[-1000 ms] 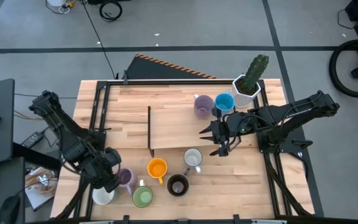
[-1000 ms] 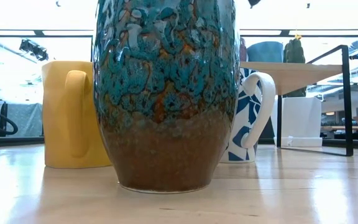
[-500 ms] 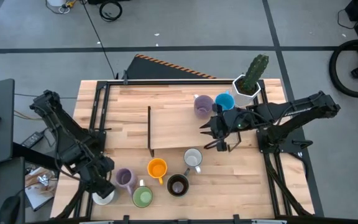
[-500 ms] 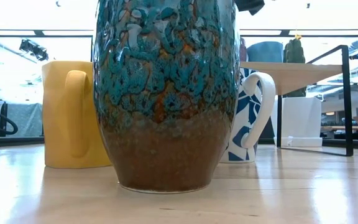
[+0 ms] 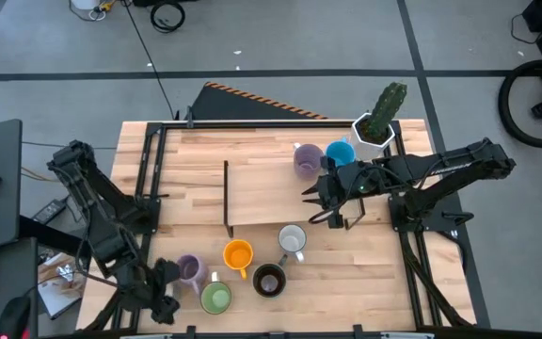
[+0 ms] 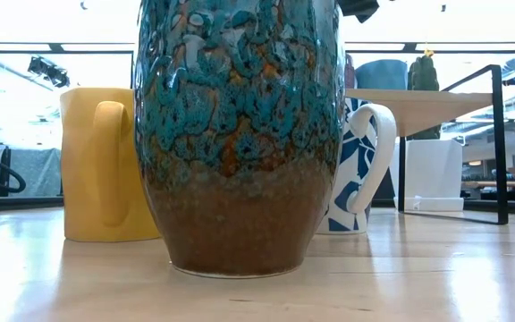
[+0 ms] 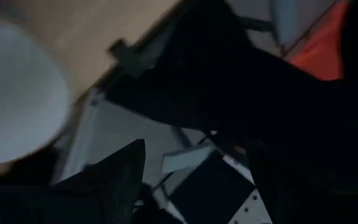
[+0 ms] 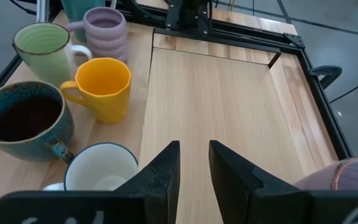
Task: Place coffee mugs
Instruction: Put the light blue cup on the shelf
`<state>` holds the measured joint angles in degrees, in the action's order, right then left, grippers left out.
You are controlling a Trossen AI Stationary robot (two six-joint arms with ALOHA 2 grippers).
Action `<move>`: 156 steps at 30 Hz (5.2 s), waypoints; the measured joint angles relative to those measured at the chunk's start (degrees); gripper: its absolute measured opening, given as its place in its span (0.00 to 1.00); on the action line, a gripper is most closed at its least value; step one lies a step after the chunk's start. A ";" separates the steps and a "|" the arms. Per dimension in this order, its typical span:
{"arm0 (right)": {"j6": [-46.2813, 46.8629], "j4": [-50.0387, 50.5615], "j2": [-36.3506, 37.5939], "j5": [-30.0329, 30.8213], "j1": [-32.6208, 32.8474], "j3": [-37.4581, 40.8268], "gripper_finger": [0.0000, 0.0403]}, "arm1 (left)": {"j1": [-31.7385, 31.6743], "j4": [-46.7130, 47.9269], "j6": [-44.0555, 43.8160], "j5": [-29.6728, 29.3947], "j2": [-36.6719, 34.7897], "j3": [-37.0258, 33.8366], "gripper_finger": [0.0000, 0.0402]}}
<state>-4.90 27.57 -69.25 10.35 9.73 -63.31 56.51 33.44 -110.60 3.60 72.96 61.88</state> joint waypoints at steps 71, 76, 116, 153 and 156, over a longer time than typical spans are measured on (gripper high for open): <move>-2.37 -2.64 0.02 -3.01 -2.07 0.00 0.23 | 2.56 37.37 -2.87 -1.70 34.33 21.97 0.64; -2.17 -2.66 0.02 -3.02 -2.07 0.00 0.23 | 2.47 37.29 -1.05 -1.52 34.31 21.97 0.52; -2.15 -2.68 0.02 -3.04 -2.05 0.00 0.23 | 0.63 40.27 4.57 5.67 28.20 22.10 0.09; 0.15 -3.54 0.02 -3.98 -4.34 0.00 0.23 | -14.13 56.64 77.45 -18.92 11.51 22.15 0.09; 1.19 -3.52 0.02 -5.41 -5.01 0.00 0.23 | -13.70 56.60 86.01 -21.08 11.51 22.15 0.09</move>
<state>-3.71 24.05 -69.23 4.94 4.72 -63.31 42.81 90.04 -24.59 -17.48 84.47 84.03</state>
